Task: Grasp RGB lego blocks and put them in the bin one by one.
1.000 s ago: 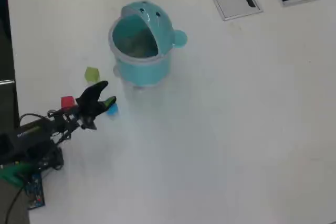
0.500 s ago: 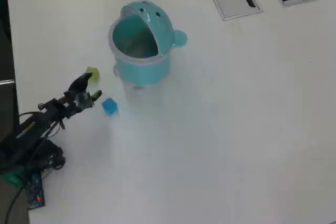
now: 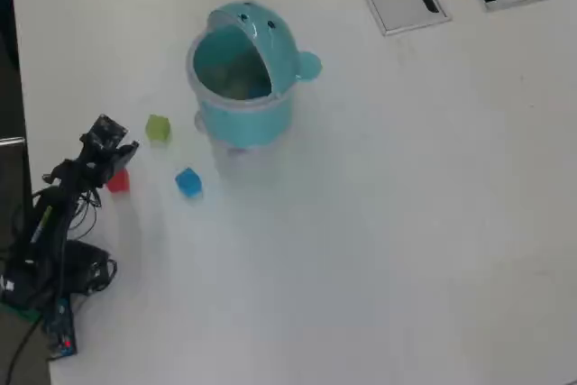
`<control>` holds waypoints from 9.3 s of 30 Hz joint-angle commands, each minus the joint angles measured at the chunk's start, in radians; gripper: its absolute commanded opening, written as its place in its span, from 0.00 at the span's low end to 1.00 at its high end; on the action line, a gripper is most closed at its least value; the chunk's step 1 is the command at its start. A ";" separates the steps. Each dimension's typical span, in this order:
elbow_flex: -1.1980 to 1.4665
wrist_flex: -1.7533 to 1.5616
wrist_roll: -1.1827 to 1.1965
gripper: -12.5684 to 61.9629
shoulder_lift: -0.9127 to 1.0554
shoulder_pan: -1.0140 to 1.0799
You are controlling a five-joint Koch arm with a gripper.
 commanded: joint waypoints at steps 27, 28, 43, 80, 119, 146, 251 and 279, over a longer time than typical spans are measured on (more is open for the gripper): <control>0.258 -0.089 -0.520 0.60 0.072 -0.163; 0.268 -0.103 -0.522 0.60 0.072 -0.147; 0.403 -0.302 -0.558 0.60 0.057 -0.118; 0.541 -0.621 -0.548 0.59 -0.206 -0.124; 0.523 -0.680 -0.506 0.49 -0.187 -0.133; 0.402 -0.716 -0.509 0.54 -0.377 -0.133; -0.095 -0.310 -0.500 0.29 -0.095 -0.132; -0.767 -0.988 0.046 0.29 -0.709 0.216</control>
